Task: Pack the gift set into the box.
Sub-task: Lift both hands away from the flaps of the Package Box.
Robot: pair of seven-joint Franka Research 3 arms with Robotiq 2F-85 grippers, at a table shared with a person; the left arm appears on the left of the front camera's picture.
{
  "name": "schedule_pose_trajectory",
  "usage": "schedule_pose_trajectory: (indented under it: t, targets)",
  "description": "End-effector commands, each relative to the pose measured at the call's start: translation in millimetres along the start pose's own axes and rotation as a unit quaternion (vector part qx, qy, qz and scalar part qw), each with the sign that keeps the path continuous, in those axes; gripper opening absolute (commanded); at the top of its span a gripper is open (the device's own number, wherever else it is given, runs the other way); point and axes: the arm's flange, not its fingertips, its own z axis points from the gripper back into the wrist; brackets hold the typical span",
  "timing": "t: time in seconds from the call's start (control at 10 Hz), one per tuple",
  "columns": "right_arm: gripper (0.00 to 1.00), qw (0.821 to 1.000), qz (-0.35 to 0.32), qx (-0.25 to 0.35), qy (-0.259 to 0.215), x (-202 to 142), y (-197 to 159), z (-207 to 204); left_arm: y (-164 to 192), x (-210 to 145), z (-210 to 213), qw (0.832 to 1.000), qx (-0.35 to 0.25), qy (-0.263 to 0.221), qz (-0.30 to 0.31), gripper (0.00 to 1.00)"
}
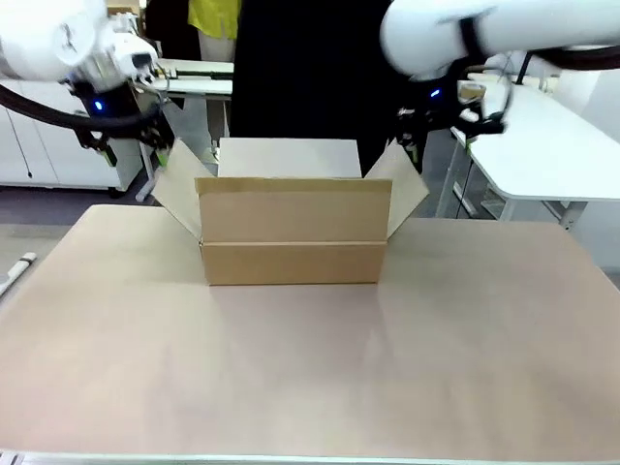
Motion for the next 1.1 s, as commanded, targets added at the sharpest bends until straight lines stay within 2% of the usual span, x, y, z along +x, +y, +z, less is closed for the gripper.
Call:
schedule_pose_trajectory:
  t: [0.0,0.1,0.2,0.3,0.5,0.6,0.7,0.8,1.0]
  targets:
    - [1.00,0.982,0.024,0.159,0.095,-41,-88,39,34,-56,77,0.975,-0.212,-0.006,-0.065,1.00]
    - [1.00,0.956,0.028,0.247,0.154,-44,-124,43,47,-73,92,0.946,-0.310,0.013,-0.093,1.00]
    - [1.00,0.917,-0.001,0.360,0.173,-50,-166,22,67,-84,91,0.918,-0.383,0.029,-0.095,1.00]
    - [1.00,0.881,-0.032,0.439,0.175,-63,-202,-9,90,-89,83,0.901,-0.425,0.035,-0.087,1.00]
    - [1.00,0.796,-0.115,0.571,0.164,-105,-278,-84,145,-98,59,0.868,-0.496,0.030,-0.023,1.00]
    - [1.00,0.742,-0.156,0.632,0.157,-126,-314,-125,182,-102,40,0.847,-0.530,0.020,0.021,1.00]
    - [1.00,0.722,-0.205,0.641,0.160,-130,-323,-152,216,-90,13,0.835,-0.542,0.044,0.084,1.00]
    - [1.00,0.840,-0.108,0.507,0.160,-109,-293,-95,155,-121,59,0.858,-0.513,0.000,-0.024,1.00]
    - [1.00,0.840,-0.108,0.507,0.160,-109,-293,-95,155,-121,59,0.858,-0.513,0.000,-0.024,1.00]
